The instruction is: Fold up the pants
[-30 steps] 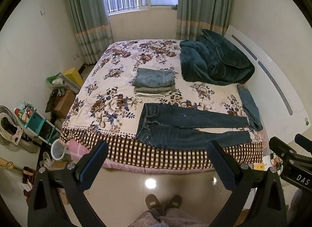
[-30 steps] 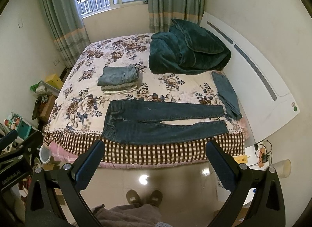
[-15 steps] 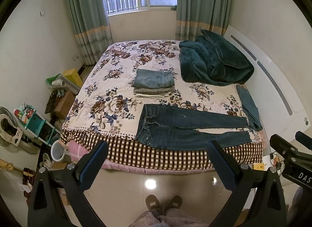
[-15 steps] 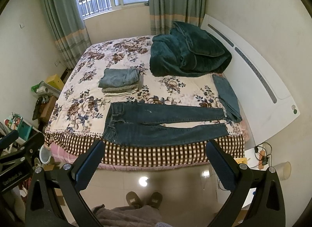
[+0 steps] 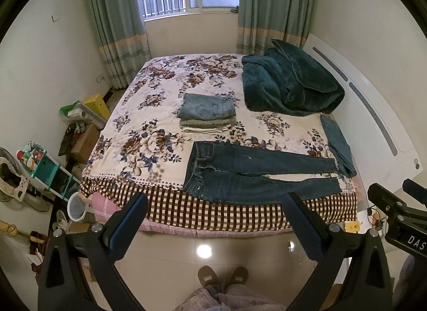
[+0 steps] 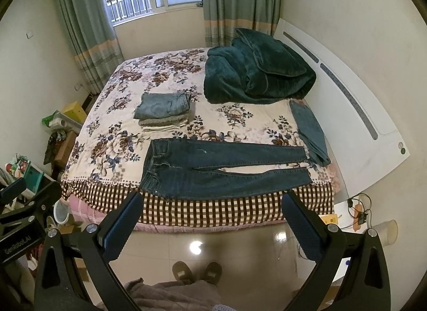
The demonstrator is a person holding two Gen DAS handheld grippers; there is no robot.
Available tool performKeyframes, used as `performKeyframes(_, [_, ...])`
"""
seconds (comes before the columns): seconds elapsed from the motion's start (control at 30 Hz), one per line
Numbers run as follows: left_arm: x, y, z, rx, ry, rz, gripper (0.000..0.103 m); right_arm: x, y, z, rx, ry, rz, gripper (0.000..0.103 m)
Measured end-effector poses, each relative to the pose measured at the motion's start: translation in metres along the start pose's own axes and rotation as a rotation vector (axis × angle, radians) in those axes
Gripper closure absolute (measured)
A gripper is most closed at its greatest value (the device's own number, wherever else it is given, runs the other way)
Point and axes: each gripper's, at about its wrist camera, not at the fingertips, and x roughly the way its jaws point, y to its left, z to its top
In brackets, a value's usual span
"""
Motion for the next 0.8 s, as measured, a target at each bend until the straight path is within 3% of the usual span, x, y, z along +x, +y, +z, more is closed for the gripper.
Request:
performKeyframes(0.47, [0.013, -0.003, -0.01, 0.009, -0.01, 0.006, 0.0, 0.013, -0.004, -0.012, 0.038, 0.001, -0.024, 0.0])
performKeyframes(0.63, [0.051, 0.004, -0.008, 0.015, -0.012, 0.016, 0.0, 0.054, -0.011, -0.022, 0.109, 0.012, -0.069, 0.0])
performKeyframes(0.8, [0.09, 0.005, 0.004, 0.034, -0.016, 0.036, 0.0, 0.108, -0.028, -0.012, 0.161, 0.027, -0.151, 0.0])
